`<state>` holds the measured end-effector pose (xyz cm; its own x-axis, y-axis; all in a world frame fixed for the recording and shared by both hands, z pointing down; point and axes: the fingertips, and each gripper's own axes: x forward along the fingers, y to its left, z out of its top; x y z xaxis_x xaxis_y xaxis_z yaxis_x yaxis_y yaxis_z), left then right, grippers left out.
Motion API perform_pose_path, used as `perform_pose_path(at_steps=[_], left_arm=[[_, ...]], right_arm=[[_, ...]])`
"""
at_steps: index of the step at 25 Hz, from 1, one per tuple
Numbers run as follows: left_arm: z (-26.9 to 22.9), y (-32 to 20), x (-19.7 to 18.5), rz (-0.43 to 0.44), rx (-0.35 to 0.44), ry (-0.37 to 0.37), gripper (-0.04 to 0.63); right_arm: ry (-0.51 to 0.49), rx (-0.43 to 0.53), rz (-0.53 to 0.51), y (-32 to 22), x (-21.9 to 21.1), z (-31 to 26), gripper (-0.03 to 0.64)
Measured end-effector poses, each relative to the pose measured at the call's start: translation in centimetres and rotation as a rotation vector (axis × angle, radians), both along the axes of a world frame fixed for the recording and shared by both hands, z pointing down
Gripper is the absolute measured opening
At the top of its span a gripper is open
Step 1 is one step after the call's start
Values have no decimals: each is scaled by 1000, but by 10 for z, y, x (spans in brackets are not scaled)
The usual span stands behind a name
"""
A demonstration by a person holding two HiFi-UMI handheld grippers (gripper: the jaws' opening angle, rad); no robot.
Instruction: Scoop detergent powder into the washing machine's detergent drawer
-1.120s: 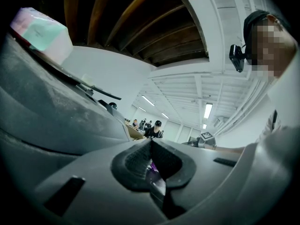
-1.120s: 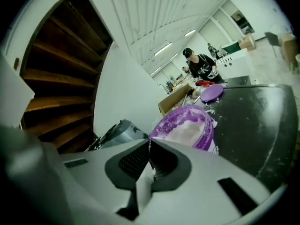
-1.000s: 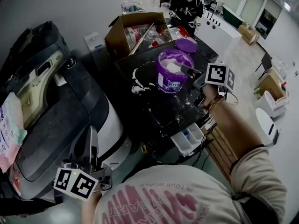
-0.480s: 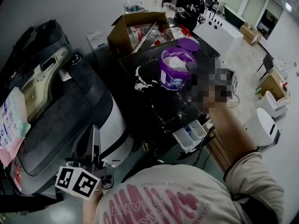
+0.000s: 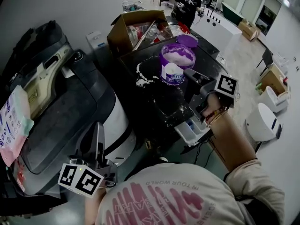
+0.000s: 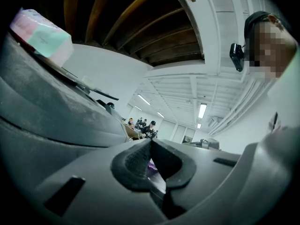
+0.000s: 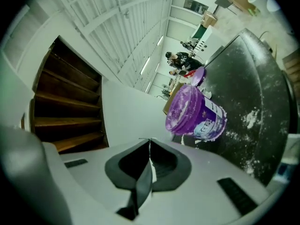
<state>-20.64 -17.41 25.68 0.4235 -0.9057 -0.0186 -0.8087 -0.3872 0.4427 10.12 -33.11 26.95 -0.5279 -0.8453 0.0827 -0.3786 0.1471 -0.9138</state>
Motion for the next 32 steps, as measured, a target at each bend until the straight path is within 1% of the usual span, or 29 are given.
perform_pose_path(at_steps=[4,8,13,15,19,32], left_arm=[[1,3,3,37,0,5,2],[1,6,8,82,7,-1,2],[5,12,15,155,5,9,2],[9,16,17,183,-1,10,2],[20,23,18,218,-12,-19,2],[53,54,11,331,-72,-32,2]], right_arm=[[-40,-26,-9,30,-14,12,3],[-59,-61,-2,56,-26,29,3],[-86,-113,10,87,-42,50,3],[-84,-134,11,100,-48,58,3],[-83,-164,22,124,-58,70,3],[-136,-228,101,182,-80,111,3]])
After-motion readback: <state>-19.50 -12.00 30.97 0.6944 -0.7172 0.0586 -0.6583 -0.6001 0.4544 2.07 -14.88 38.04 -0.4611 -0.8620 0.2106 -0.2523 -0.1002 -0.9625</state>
